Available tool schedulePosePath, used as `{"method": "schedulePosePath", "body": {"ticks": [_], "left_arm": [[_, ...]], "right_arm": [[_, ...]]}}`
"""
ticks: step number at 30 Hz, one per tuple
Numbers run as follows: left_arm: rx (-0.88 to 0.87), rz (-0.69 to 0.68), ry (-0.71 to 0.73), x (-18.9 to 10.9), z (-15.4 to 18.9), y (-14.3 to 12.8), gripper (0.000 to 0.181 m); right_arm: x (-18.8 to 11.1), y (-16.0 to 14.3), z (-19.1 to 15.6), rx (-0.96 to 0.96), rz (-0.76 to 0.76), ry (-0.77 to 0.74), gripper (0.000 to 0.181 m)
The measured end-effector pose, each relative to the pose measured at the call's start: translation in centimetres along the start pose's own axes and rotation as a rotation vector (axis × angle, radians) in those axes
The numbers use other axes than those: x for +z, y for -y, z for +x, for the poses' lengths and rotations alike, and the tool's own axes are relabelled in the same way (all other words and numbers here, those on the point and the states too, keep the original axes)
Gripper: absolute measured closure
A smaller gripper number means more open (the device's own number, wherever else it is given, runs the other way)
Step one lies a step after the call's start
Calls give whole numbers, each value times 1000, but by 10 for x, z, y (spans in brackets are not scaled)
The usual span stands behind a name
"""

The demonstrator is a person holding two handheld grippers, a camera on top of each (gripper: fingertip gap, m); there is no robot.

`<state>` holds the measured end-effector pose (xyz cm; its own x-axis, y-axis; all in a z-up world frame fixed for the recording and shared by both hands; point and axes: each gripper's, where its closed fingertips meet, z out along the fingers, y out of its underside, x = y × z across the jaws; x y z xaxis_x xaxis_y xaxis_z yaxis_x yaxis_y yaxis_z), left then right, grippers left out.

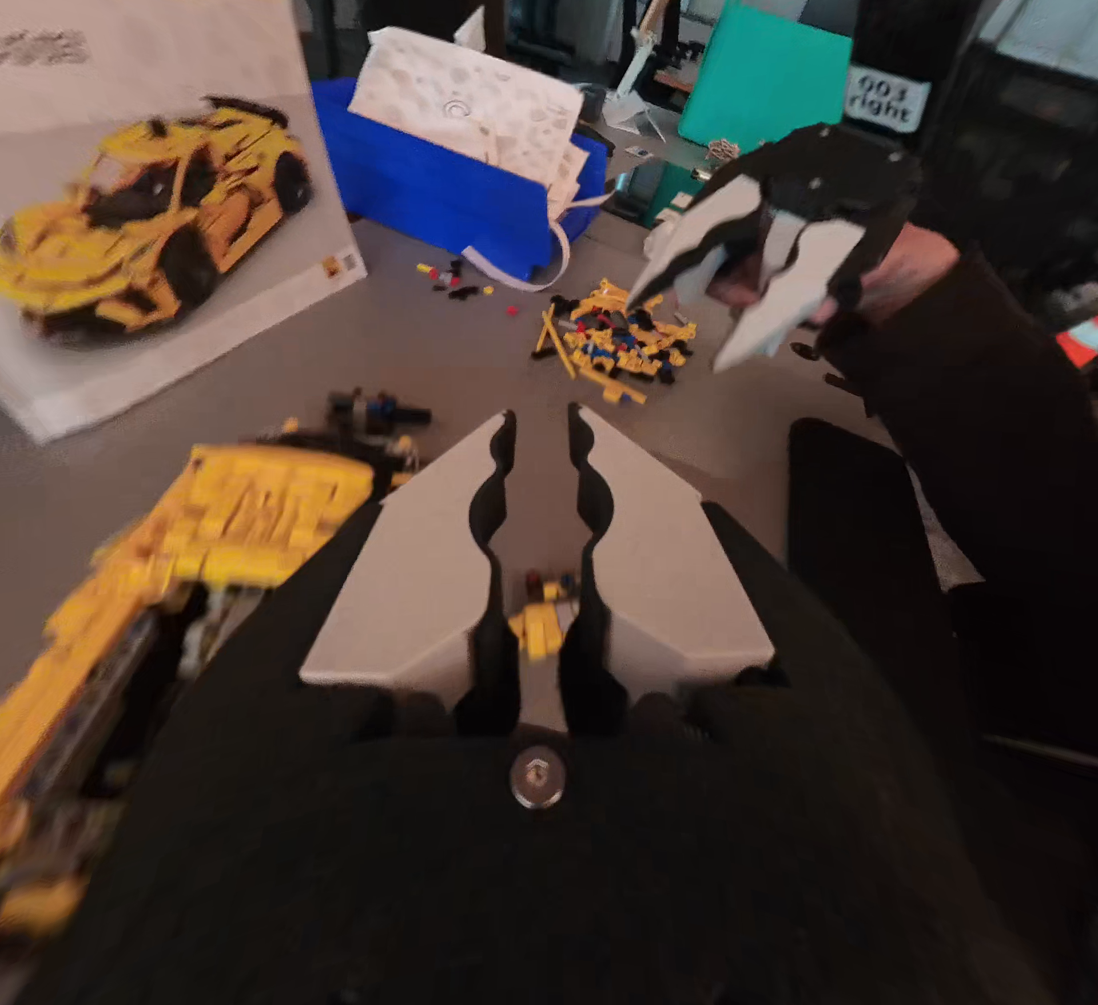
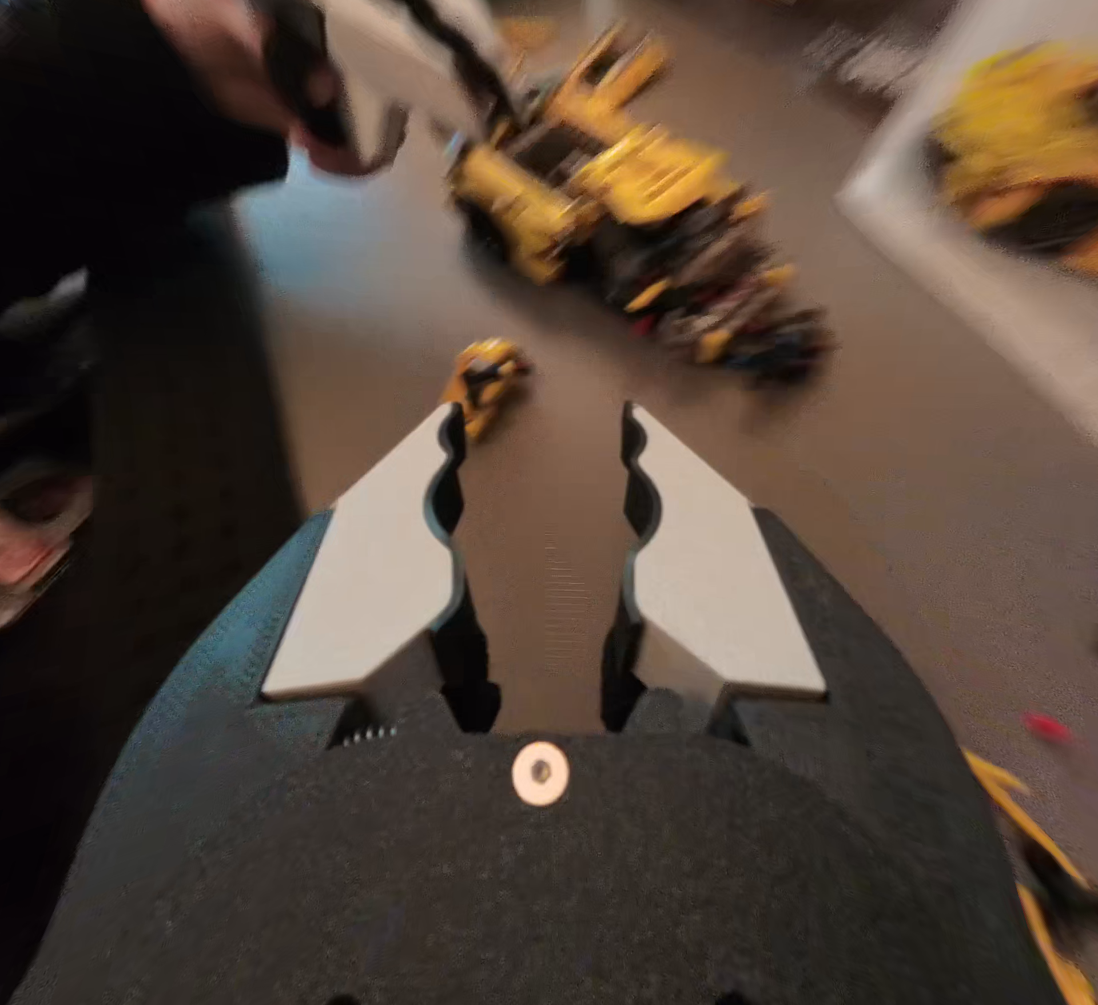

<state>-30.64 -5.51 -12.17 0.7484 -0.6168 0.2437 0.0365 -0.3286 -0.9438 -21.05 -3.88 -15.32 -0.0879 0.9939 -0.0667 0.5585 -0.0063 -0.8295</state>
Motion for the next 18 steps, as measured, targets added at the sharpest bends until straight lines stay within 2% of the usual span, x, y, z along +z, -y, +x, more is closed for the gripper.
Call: {"method": "schedulePosePath", "body": {"ticks": [1, 2, 3, 6, 10, 12, 15, 18], "left_arm": [[-40, 22, -10, -12, -2, -7, 164], [-79, 45, -30, -21, -2, -11, 164], [-110, 65, -47, -29, -1, -15, 164], [-187, 124, -53, -38, -1, -22, 164], [-251, 114, 14, -36, -9, -24, 164], [-285, 83, 20, -34, -11, -31, 164], [-298, 43, 57, -34, -16, -39, 164], [-290, 5, 90, -35, -20, -47, 164]], "right_arm": [[26, -13, -18, -6, -135, 78, 133], [46, -30, -33, 0, -237, 148, 129], [61, -43, -38, 24, -282, 157, 131], [86, -51, -44, 121, -222, 158, 141], [102, -56, -40, 183, -138, 30, 148], [105, -59, -32, 101, -157, -88, 165], [103, -49, -28, -52, -149, -186, 166], [92, -25, -25, -158, -39, -272, 165]]}}
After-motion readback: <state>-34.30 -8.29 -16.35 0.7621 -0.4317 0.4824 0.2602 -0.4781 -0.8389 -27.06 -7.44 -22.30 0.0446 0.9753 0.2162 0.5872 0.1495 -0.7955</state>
